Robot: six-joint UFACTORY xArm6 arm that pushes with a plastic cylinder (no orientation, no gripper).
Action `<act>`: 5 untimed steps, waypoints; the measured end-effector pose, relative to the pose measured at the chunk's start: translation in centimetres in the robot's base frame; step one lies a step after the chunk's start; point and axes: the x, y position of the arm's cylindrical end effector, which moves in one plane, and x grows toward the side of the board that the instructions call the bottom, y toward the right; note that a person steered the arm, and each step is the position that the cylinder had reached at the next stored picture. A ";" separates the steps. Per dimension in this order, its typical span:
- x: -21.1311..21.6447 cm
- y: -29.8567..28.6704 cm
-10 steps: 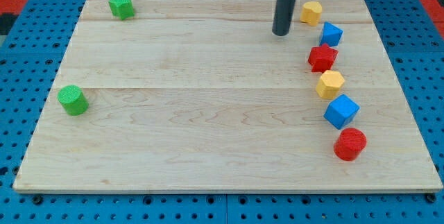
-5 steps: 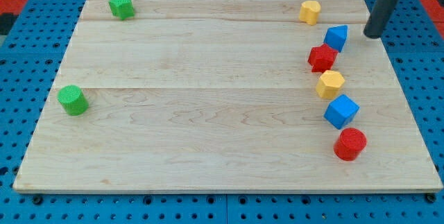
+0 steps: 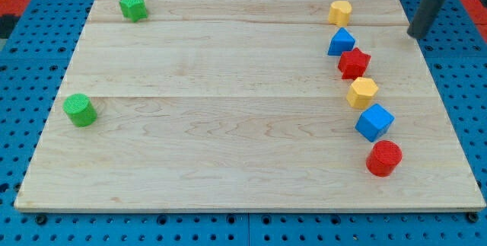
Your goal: Adjust the blue triangle in between the yellow heart and red star
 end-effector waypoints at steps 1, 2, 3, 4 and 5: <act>-7.9 -4.5; -9.1 -10.1; -8.6 -23.8; -1.8 -32.8; 4.1 -39.6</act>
